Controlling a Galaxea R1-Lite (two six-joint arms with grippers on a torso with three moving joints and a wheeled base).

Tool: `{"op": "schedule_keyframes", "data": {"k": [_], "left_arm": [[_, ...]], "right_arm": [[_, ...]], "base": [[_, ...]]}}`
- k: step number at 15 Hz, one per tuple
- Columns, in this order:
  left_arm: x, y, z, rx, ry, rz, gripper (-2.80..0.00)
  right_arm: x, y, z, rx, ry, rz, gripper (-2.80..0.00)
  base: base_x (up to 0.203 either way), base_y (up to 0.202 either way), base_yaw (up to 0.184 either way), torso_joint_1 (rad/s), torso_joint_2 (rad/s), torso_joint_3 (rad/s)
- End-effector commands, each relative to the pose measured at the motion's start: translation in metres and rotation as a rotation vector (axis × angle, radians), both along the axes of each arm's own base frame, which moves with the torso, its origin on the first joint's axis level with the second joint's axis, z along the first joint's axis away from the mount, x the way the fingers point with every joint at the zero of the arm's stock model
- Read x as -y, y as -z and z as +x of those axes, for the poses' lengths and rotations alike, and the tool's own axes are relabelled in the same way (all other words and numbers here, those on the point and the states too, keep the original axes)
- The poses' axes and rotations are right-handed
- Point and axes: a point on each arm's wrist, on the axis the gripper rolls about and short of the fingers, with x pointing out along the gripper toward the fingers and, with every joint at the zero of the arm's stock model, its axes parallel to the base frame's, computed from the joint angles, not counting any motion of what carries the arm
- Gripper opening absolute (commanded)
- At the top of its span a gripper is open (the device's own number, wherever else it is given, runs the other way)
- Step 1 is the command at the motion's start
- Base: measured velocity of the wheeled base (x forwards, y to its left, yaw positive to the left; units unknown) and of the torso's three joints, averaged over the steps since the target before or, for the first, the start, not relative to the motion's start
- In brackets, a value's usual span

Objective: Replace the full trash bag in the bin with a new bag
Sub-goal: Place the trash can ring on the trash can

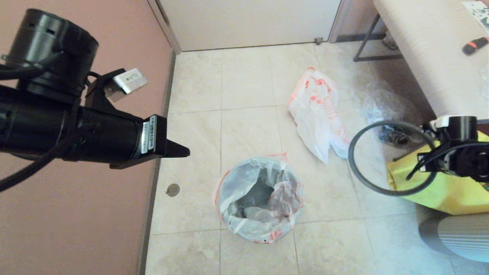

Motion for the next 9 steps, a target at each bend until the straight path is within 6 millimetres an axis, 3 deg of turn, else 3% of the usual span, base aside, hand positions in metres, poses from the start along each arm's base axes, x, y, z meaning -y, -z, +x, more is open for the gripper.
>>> {"op": "schedule_keyframes", "data": {"k": [1,6,9], "left_arm": [[-0.006,-0.009,-0.012,0.035,-0.001,-0.019,-2.8],[0.0,-0.009,-0.022,0.017,0.044,0.001,-2.8],[0.01,-0.006,-0.027,0.003,0.095,0.009,-2.8]], "right_arm": [[-0.01,-0.059,-0.029,0.161,-0.003,-0.053,-2.8],[-0.068,-0.122,-0.095,0.184,-0.153,0.02,-2.8],[-0.109,-0.143,-0.131,0.142,-0.282,0.165,-2.8]], "base": [[0.0,0.0,0.0,0.0,0.0,0.0],[0.0,0.0,0.0,0.0,0.0,0.0],[0.0,0.0,0.0,0.0,0.0,0.0]]}}
